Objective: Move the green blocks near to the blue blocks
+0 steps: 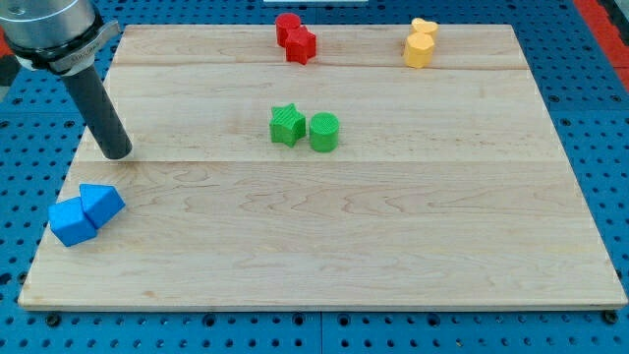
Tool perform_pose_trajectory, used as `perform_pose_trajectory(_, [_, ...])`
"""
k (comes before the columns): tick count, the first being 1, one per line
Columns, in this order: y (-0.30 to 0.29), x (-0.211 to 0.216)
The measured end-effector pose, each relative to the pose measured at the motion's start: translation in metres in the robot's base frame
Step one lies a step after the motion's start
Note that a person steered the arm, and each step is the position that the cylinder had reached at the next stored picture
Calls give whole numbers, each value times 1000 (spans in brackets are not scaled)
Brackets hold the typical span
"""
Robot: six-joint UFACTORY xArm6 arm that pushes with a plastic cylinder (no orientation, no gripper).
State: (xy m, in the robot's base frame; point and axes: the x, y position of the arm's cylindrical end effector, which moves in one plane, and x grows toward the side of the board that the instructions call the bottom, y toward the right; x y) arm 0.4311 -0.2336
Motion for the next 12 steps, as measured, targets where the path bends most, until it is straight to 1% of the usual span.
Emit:
perform_pose_trajectory(1, [3,0])
perform_pose_trajectory(2, [45,-9])
perform_pose_trajectory(3, [139,-16])
perform_pose_trajectory(5, [166,-87])
perform_pose_trajectory(6, [203,-96])
perform_pose_trajectory(7, [230,-75])
perform_pose_trajectory(8, [194,-22])
perform_pose_trajectory(9, [146,12])
perform_pose_trajectory(10, [129,51])
perform_pose_trajectory(11, [138,13])
perform_pose_trajectory(12, [126,-6])
